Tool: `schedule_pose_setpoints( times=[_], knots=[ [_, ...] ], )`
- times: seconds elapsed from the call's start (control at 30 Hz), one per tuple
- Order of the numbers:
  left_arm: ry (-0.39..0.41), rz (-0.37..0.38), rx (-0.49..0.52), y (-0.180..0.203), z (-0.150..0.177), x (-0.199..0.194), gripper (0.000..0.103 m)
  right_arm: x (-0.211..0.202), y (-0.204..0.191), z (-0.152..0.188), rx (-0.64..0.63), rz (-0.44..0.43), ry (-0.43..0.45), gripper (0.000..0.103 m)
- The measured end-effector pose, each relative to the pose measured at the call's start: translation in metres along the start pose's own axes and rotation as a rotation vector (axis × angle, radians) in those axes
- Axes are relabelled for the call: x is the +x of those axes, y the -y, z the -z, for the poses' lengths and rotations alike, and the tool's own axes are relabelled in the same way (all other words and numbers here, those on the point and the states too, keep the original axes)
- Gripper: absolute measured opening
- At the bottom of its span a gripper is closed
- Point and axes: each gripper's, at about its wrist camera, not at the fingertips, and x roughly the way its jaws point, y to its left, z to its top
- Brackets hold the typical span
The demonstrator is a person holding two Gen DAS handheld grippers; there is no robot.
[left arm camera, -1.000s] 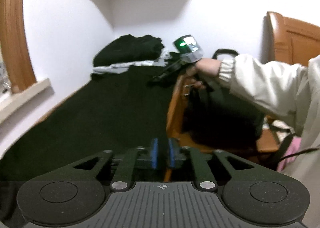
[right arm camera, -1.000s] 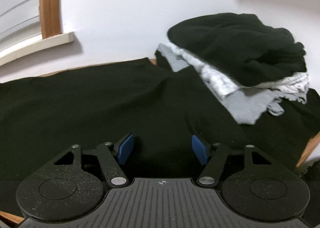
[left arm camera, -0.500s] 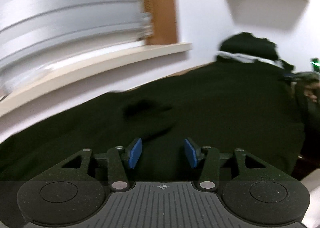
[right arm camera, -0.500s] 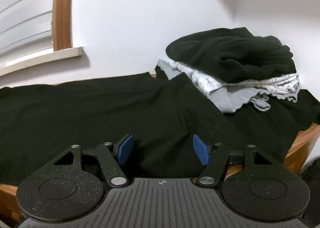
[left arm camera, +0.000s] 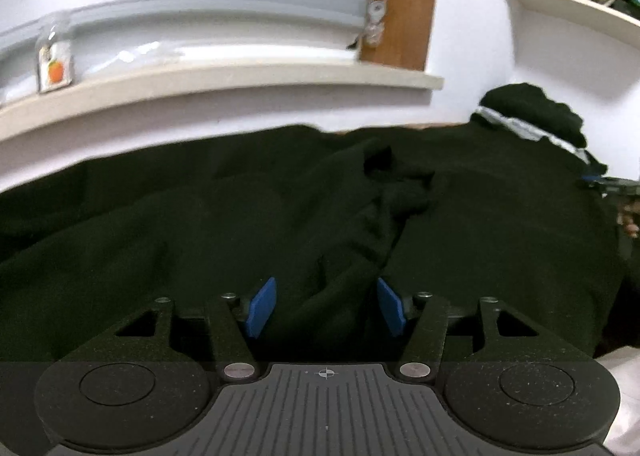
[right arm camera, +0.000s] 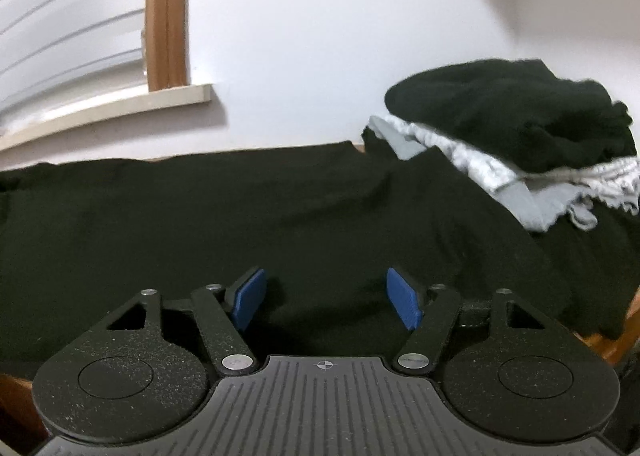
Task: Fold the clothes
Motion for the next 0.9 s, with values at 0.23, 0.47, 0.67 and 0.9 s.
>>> schedule_pose_setpoints(
  times=[0.23, 0.47, 0.67, 0.9],
  knots=[
    [-0.002, -0.004, 0.01, -0.002, 0.0, -0.002, 0.066, -0.003, -0.012, -0.025, -0.095, 0.016, -0.067, 0.067],
    [0.017, -0.075, 0.084, 0.016, -0.045, 0.018, 0.069, 0.022, -0.069, -0.09, -0.223, -0.069, 0.005, 0.073],
    [0.051, -0.11, 0.13, 0.024, -0.106, 0.069, 0.071, 0.091, -0.094, -0.127, -0.259, -0.117, -0.055, 0.072],
    [0.036, -0.109, 0.166, 0.014, -0.141, 0.149, 0.071, 0.153, -0.089, -0.131, -0.236, -0.091, -0.153, 0.072]
  ],
)
